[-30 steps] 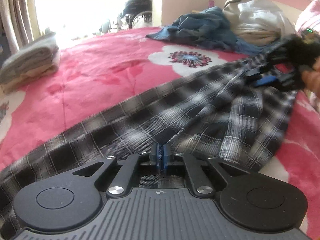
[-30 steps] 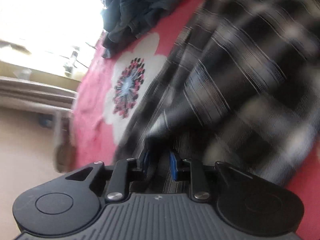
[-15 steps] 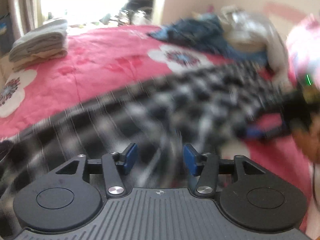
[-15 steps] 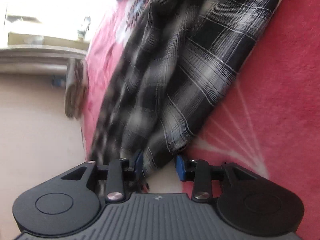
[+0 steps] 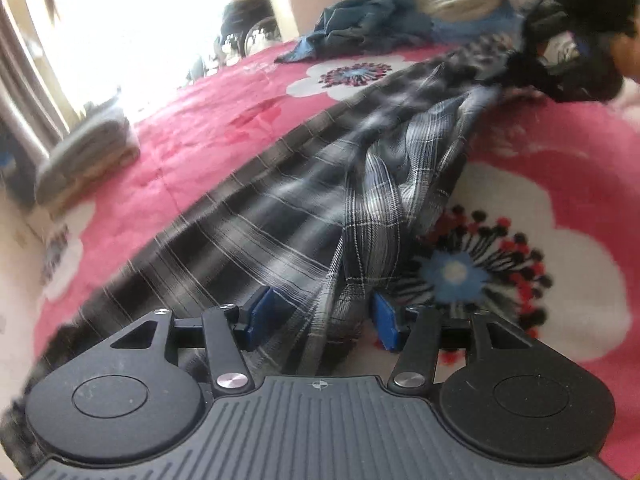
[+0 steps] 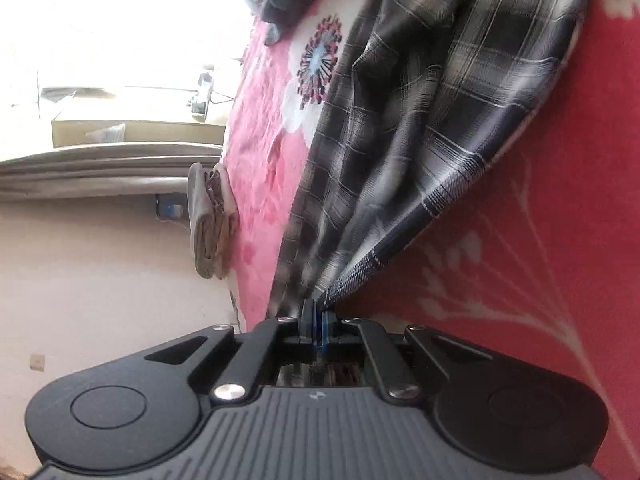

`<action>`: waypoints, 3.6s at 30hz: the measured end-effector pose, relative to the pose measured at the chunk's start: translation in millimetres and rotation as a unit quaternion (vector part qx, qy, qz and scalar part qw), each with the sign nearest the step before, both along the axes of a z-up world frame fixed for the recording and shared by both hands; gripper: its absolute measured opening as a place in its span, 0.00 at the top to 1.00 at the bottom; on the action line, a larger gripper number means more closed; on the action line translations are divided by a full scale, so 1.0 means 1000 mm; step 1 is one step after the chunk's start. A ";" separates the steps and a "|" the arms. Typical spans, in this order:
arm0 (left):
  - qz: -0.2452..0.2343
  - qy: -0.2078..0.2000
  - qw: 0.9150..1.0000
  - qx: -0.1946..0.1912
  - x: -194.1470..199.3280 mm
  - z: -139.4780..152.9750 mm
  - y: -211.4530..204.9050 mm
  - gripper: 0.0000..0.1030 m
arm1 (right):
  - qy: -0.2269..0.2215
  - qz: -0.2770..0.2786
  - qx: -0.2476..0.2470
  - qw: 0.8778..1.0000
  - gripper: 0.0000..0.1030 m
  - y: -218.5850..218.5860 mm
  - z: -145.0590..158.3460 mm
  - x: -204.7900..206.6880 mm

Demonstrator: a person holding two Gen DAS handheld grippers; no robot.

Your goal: Fold clothes

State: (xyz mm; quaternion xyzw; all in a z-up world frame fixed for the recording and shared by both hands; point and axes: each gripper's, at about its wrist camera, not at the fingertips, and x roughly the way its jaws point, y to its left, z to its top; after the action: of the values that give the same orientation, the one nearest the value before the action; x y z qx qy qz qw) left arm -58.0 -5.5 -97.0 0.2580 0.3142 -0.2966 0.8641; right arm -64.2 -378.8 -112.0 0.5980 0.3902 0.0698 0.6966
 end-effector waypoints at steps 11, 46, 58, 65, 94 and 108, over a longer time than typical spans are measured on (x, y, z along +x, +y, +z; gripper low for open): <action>0.126 0.095 0.982 -0.099 0.101 -0.002 0.040 0.69 | 0.040 -0.030 0.063 0.997 0.90 0.007 -0.048 0.082; 0.055 0.056 0.996 -0.047 0.028 -0.001 0.040 0.54 | 0.056 0.131 -0.009 0.990 0.97 0.064 -0.040 -0.014; 0.031 0.019 0.998 -0.042 0.013 0.006 0.030 0.54 | 0.104 -0.118 0.005 0.988 0.54 -0.048 -0.030 0.002; -0.001 -0.006 0.999 -0.041 0.011 0.021 0.013 0.54 | 0.085 -0.139 0.005 0.987 0.94 -0.061 -0.040 -0.007; -0.212 0.008 0.977 0.032 -0.011 -0.019 -0.090 0.99 | 0.197 -0.127 -0.226 0.946 0.72 -0.193 0.013 -0.031; -0.213 0.034 0.976 0.016 -0.008 -0.015 -0.084 0.99 | 0.153 -0.070 -0.346 0.923 0.98 -0.212 0.033 0.016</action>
State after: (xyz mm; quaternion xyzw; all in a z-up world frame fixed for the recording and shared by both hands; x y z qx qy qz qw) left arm -66.4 -89.8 -112.4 0.3225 0.2858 -0.4771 0.7660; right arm -48.4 -590.9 -79.0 0.3490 0.4490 -0.2106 0.7951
